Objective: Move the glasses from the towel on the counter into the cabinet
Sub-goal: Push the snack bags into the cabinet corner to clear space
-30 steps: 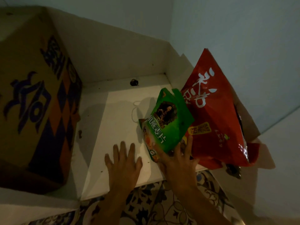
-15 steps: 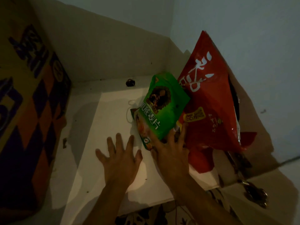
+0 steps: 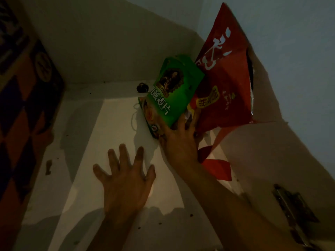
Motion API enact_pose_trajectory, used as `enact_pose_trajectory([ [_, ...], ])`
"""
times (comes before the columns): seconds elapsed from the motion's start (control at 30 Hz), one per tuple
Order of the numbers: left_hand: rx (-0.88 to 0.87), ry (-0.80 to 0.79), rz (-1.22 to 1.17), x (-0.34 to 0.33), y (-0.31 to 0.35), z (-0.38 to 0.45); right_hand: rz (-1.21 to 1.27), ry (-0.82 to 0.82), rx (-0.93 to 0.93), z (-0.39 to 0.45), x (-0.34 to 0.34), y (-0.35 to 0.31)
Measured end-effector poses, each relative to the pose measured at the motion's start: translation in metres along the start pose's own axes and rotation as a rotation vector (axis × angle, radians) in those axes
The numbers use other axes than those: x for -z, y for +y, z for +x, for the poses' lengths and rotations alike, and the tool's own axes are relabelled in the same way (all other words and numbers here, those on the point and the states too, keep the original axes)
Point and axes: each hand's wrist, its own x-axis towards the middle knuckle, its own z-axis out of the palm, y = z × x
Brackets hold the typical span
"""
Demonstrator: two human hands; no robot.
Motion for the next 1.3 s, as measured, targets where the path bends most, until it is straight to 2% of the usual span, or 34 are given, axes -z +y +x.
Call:
enact_pose_trajectory([
  [0.23, 0.008, -0.050, -0.023, 0.001, -0.001, 0.004, 0.040, -0.015, 0.084, 0.044, -0.002, 0.006],
  [0.5, 0.089, -0.128, 0.006, 0.001, 0.004, 0.012, -0.036, -0.156, -0.007, 0.070, 0.000, 0.000],
  [0.67, 0.092, -0.094, 0.019, -0.002, 0.004, 0.011, -0.003, -0.208, 0.051, 0.081, 0.000, 0.003],
  [0.77, 0.082, -0.037, 0.034, -0.006, 0.004, 0.014, 0.048, -0.242, 0.003, 0.080, 0.010, -0.005],
  [0.83, 0.045, 0.055, -0.029, -0.008, 0.001, 0.014, 0.056, -0.134, -0.074, 0.068, 0.020, -0.015],
  [0.9, 0.000, 0.114, -0.059, -0.013, -0.004, 0.016, 0.038, 0.080, -0.117, 0.057, 0.029, -0.023],
  [0.97, -0.011, 0.137, -0.074, -0.018, -0.004, 0.013, 0.205, 0.191, -0.179, 0.061, 0.027, -0.020],
  [1.07, -0.020, 0.162, -0.104, -0.018, -0.004, 0.010, 0.731, 0.038, -0.399, 0.085, 0.027, -0.015],
  [1.13, -0.026, 0.156, -0.118, -0.020, -0.005, 0.010, 0.936, -0.088, -0.481, 0.095, 0.023, -0.015],
  [1.23, -0.042, 0.211, -0.131, -0.020, -0.006, 0.008, 0.949, -0.089, -0.498, 0.109, 0.008, -0.015],
  [1.3, -0.045, 0.186, -0.122, -0.021, -0.006, 0.007, 0.908, -0.063, -0.547, 0.116, 0.000, -0.015],
])
